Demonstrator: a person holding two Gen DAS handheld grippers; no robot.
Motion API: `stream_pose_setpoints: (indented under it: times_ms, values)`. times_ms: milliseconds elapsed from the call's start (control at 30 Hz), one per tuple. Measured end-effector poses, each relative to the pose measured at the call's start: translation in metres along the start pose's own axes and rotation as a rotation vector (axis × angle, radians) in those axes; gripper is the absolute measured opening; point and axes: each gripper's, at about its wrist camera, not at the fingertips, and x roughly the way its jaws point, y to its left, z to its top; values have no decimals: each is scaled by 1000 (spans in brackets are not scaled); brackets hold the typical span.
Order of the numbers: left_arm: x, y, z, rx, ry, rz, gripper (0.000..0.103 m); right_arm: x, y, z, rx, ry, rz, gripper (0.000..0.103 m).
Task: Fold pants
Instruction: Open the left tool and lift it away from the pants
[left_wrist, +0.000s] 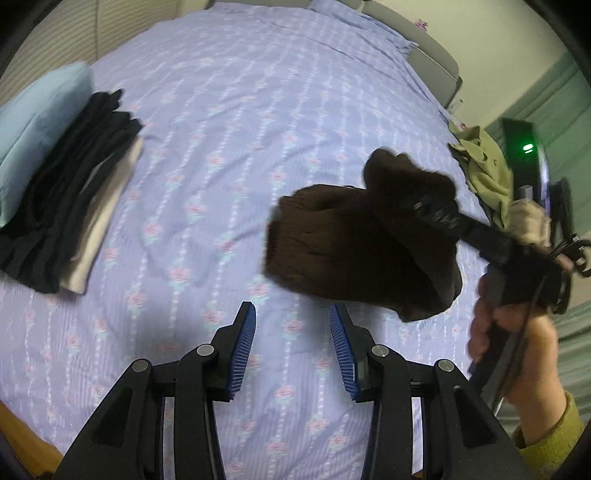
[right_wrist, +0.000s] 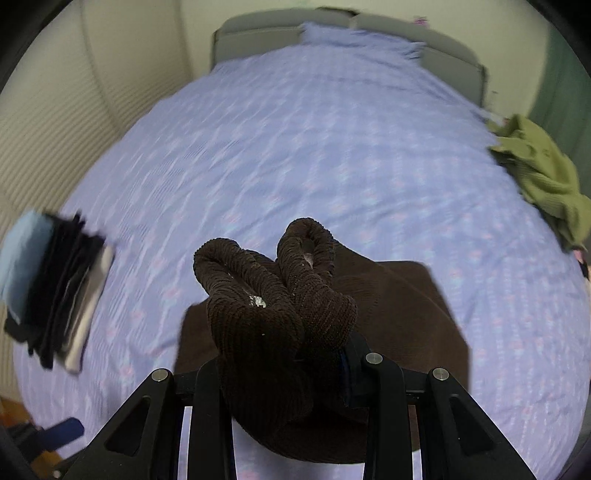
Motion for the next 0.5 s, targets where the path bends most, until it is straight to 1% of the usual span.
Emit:
stream_pose_setpoints:
  times_ms: [100,133,167,233,400,433,467,500]
  values:
    - [-5,17,-2,-22,-9,13,41,18,29,-8,-72,43,-14,33]
    - [-6,22,-3,-29,-10,22,41,23,35,-9,-88,55,-22,37]
    - [-7,28,-3,-36,-11,30,41,28,41,-11,-104,71,-40,37]
    - [-9,35,-5,-48,-13,46,49,32,50,-14,-132,97,-70,40]
    - [-18,49,-3,-68,-44,94,62,22,62,-17,-200,132,-109,44]
    - [-21,50,-2,-70,-55,109,62,20,65,-17,-222,137,-114,50]
    - [-22,51,-1,-71,-61,117,63,17,67,-17,-247,140,-105,63]
    - [-25,51,1,-74,-68,130,68,13,72,-16,-259,129,-76,69]
